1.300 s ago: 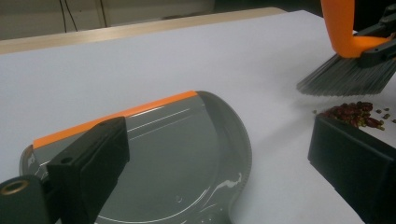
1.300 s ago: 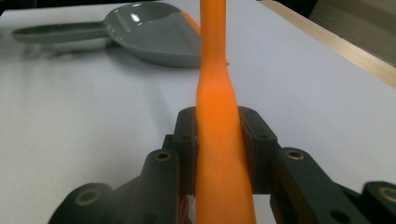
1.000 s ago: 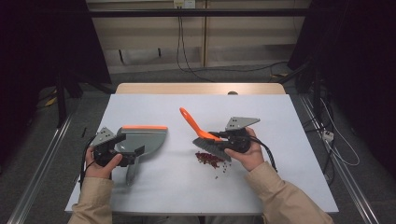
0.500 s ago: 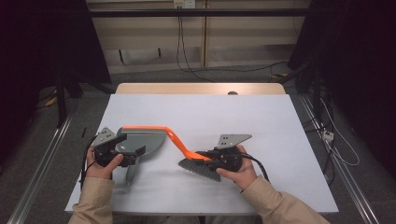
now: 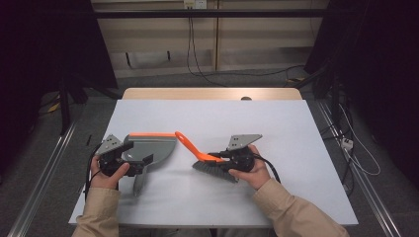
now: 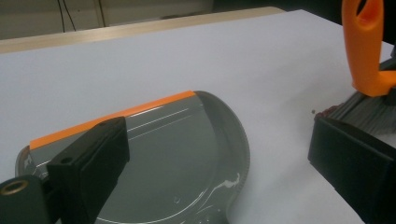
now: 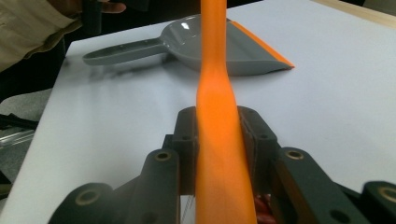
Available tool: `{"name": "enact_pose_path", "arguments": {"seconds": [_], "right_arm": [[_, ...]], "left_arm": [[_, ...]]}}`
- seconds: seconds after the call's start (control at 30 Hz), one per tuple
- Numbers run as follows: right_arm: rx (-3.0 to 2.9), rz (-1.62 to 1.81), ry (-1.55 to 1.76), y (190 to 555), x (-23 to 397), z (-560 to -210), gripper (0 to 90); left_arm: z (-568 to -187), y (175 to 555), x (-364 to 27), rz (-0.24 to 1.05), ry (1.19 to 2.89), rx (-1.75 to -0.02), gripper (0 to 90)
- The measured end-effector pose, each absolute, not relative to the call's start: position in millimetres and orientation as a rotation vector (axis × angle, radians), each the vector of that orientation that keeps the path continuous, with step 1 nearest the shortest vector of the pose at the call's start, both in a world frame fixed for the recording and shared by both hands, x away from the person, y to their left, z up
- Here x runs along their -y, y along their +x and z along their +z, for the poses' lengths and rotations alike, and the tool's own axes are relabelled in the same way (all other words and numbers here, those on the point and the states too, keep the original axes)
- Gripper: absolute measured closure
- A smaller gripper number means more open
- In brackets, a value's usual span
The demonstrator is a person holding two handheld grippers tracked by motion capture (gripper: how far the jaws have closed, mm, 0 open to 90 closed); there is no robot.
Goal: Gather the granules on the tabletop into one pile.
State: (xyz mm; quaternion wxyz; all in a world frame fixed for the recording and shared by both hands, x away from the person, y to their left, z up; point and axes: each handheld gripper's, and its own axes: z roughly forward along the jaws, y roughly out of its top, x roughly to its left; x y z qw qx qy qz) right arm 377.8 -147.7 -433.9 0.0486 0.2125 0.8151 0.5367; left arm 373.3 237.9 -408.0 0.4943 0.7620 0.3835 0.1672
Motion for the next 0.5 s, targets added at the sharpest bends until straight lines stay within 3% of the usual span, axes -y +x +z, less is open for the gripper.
{"name": "enact_pose_path", "arguments": {"seconds": [0.23, 0.5], "right_arm": [[-2.478, 1.669, 0.648, 390.2, 147.3, -433.7, 71.2], [-2.400, 1.632, 0.753, 379.8, 154.6, -414.7, 71.1]], "left_arm": [[-408.3, 373.9, -238.8, 0.407, 1.844, -0.935, 5.2], [-407.7, 373.2, -238.6, 0.410, 1.847, -0.931, 5.2]]}}
